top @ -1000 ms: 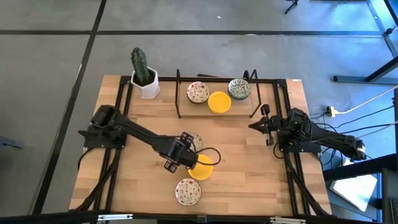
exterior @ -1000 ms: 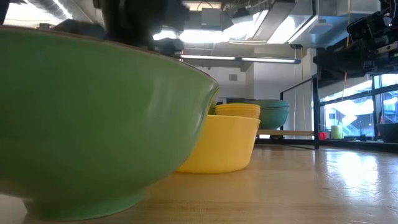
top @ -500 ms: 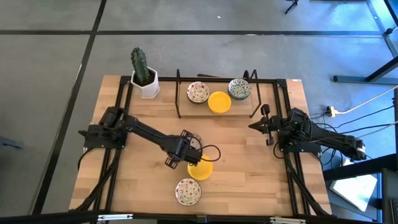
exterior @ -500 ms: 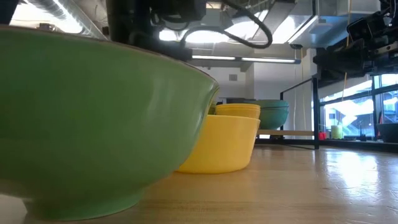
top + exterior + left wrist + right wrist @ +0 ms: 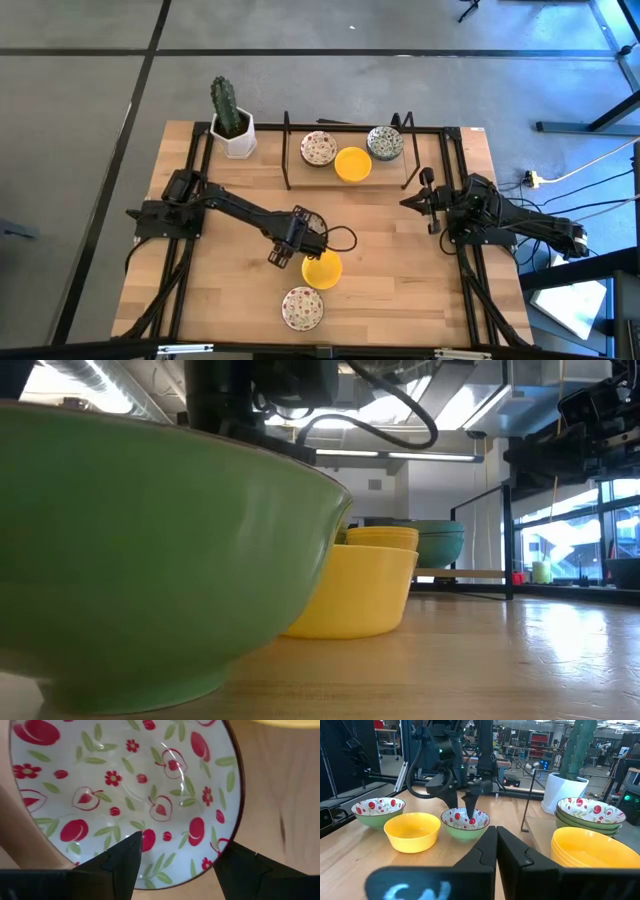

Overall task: Pick & Place Mini bowls
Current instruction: Stack the white bowl on top of the white bowl on the shelf

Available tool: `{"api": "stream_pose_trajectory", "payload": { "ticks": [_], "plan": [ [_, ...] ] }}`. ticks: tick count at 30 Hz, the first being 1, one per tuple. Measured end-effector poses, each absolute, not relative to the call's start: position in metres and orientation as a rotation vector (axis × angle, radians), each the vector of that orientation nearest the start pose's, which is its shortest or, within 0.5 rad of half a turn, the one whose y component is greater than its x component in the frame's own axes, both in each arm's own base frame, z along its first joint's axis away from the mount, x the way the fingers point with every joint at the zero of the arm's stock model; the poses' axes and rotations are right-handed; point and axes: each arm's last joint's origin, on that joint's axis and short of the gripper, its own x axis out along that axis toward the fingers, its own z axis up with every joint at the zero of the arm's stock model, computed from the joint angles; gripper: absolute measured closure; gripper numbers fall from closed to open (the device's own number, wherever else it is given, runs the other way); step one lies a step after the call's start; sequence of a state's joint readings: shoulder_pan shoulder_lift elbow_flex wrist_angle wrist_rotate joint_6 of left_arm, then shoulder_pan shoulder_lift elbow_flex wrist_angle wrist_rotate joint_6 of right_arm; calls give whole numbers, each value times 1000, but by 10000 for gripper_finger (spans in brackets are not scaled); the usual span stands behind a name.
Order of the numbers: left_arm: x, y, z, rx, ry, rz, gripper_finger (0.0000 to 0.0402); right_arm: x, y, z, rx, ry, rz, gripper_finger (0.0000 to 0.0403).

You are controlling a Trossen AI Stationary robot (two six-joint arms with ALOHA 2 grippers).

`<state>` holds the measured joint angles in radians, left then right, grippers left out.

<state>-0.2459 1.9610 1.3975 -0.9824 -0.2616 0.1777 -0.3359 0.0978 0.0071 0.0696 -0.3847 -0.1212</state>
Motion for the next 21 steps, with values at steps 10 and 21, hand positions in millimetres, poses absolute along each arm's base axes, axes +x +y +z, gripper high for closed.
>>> {"api": "stream_pose_trajectory", "payload": {
  "ticks": [10,21],
  "plan": [
    [361,-82,168,490,1444,-167,178,99,-23,165,-124,17,50,387],
    [362,-85,153,535,1487,-278,237,100,-23,164,-127,22,50,386]
  ]
}}
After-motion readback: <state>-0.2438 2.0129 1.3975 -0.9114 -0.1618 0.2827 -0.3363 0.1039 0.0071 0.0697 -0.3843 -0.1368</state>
